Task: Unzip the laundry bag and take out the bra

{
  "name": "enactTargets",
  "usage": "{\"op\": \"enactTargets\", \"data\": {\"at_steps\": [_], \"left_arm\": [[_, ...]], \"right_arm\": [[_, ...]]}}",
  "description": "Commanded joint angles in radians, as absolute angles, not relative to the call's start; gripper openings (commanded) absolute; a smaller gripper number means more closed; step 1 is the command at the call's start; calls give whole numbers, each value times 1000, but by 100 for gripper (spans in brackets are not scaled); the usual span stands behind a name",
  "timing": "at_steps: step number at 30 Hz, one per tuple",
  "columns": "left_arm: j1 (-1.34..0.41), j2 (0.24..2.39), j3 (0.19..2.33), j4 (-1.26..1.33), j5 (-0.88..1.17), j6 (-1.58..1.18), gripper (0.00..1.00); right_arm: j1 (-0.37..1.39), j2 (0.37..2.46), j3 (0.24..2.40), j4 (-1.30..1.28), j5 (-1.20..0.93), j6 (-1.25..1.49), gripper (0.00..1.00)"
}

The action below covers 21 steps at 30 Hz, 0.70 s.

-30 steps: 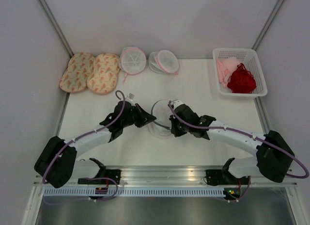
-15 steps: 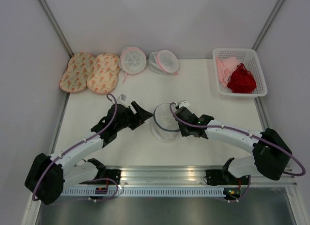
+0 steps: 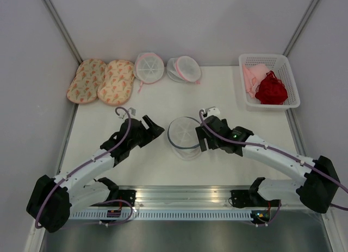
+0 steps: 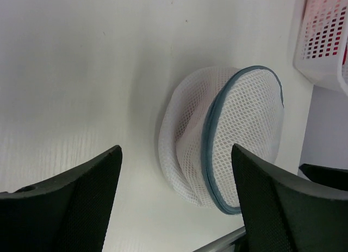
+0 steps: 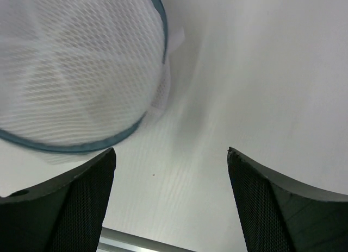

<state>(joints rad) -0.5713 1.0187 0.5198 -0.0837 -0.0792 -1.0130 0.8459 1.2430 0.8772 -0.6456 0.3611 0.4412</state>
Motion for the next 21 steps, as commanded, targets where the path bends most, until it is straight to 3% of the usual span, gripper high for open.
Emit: {"op": "enactTargets", "data": {"at_steps": [1,3,4,7,9,21], "left_arm": [[-568,1031,479,78,-43,-954,82],[-568,1032,456,182,-32,-945,73],[-568,1035,450,199,-32,-940,63],[-565,1083,468,190,-31,-930,45],[-563,1127,477,186,-25,-931,38],[-561,1324,414,621,164,-1011,22]], "right_arm": [[842,1146,960,-663,322,443,88],[842,1126,969,-647,319,442,86],[842,1124,974,-635,318,439,86],[842,1135,1005,-556,264,426,83],[842,1178,1025,-503,253,426,81],[842,1430,1114,-285,204,463,78]]}}
